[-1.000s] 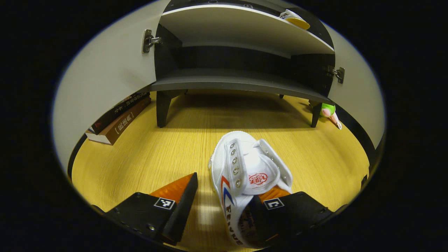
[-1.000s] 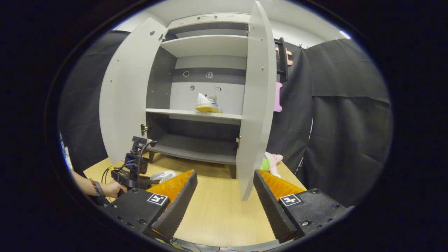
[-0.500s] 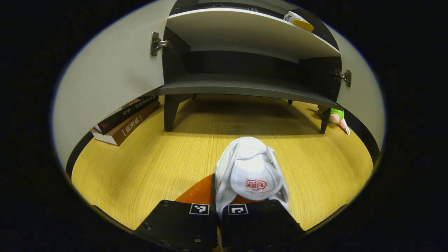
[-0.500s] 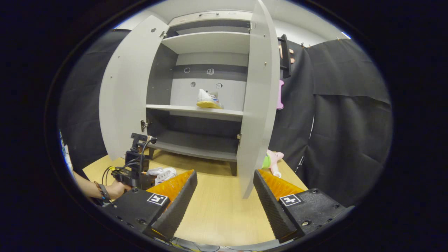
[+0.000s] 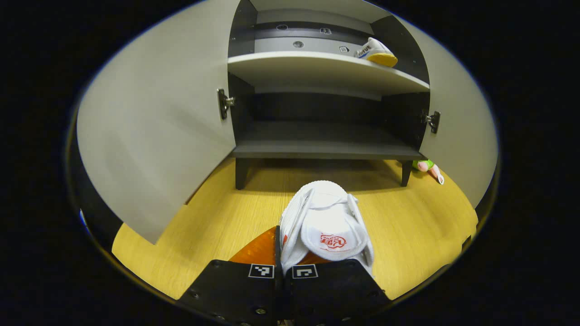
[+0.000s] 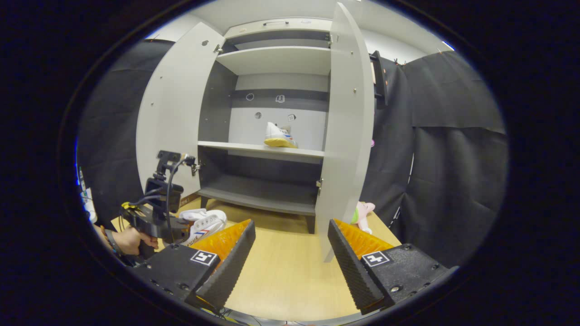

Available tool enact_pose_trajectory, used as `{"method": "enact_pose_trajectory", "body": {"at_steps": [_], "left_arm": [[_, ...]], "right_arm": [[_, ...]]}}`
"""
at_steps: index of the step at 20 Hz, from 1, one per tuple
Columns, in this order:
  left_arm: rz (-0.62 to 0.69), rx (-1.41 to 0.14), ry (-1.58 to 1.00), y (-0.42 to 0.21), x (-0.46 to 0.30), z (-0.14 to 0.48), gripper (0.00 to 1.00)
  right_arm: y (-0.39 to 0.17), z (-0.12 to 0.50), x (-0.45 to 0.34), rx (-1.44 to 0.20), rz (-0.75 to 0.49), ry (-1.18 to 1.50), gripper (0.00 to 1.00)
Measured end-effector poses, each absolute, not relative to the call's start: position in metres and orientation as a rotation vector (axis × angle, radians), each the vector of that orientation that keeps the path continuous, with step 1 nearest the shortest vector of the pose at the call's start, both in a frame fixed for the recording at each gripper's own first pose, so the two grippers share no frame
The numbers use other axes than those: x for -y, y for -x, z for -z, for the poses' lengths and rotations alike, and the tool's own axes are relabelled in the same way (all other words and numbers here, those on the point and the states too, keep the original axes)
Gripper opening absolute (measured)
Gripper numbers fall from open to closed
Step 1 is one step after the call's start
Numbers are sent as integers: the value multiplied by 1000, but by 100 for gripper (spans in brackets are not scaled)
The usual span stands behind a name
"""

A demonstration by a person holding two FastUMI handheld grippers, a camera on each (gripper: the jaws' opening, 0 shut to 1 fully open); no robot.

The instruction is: Grab one shoe with the right hand and put it into the shoe cabinet, grab the other shoe with the left hand and put it into the shoe cabinet; then close the right door with the right hand and the left door with the left hand.

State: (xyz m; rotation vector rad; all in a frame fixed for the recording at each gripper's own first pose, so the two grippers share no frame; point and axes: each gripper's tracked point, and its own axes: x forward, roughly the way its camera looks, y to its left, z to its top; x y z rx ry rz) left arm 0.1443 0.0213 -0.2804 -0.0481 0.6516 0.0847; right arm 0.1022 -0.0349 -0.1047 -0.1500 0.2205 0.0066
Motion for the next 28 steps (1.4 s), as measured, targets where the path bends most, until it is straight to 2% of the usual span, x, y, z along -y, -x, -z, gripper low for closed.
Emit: {"method": "enact_pose_trajectory", "body": {"at_steps": [7,9,12,16,19,26,28], "left_arm": [[-56,-440,61,-130,-33,146,0],[-67,-394,87,-124,-41,132,0],[-80,-333,86,-120,-35,150,0],[-80,-398,161,-127,-32,177,0],[-107,-410,108,-128,-35,180,0],[-157,-599,114,-129,-30,197,0],[-174,-642,109,-149,-34,214,0]], "right_arm": [[-109,94,2,-181,-96,152,100],[-110,93,-3,-177,-114,152,100],[-109,90,-8,-164,-128,163,100],[-106,88,-8,-159,-134,164,100],[-104,88,-7,-160,-125,159,100],[-97,83,9,-153,-77,142,100],[-96,83,19,-154,-54,135,100]]}}
